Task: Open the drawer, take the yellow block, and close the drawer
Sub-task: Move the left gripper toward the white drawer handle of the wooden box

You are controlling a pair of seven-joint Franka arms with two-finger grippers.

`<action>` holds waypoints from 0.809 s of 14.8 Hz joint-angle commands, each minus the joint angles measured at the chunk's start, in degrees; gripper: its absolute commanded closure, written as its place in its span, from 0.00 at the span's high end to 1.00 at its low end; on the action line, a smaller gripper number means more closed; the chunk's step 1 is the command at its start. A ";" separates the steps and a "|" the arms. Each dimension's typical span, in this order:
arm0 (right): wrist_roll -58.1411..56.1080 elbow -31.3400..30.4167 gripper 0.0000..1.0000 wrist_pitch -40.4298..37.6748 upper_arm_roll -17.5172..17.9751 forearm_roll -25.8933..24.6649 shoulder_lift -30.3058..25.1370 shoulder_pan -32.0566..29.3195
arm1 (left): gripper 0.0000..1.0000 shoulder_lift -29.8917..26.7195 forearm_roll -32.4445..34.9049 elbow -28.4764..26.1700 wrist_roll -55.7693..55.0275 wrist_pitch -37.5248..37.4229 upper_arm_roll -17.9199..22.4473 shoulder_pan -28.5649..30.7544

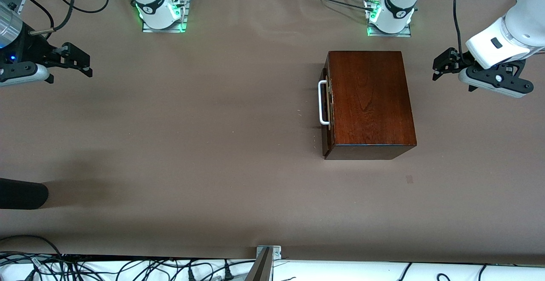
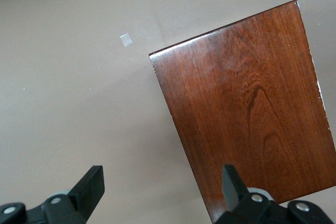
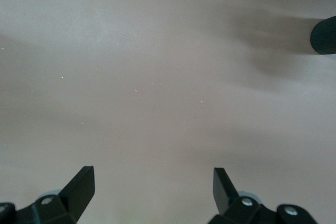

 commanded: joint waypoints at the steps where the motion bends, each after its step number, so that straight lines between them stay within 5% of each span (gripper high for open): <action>1: 0.06 0.88 1.00 -0.61 0.00 0.88 0.05 0.16 | 1.00 0.77 -1.05 1.97 -0.44 -1.51 -0.01 -0.14; 12: 0.06 0.88 1.00 -0.61 0.00 0.88 0.05 0.16 | 1.00 3.74 -1.14 6.27 -0.44 -8.71 -1.23 -0.40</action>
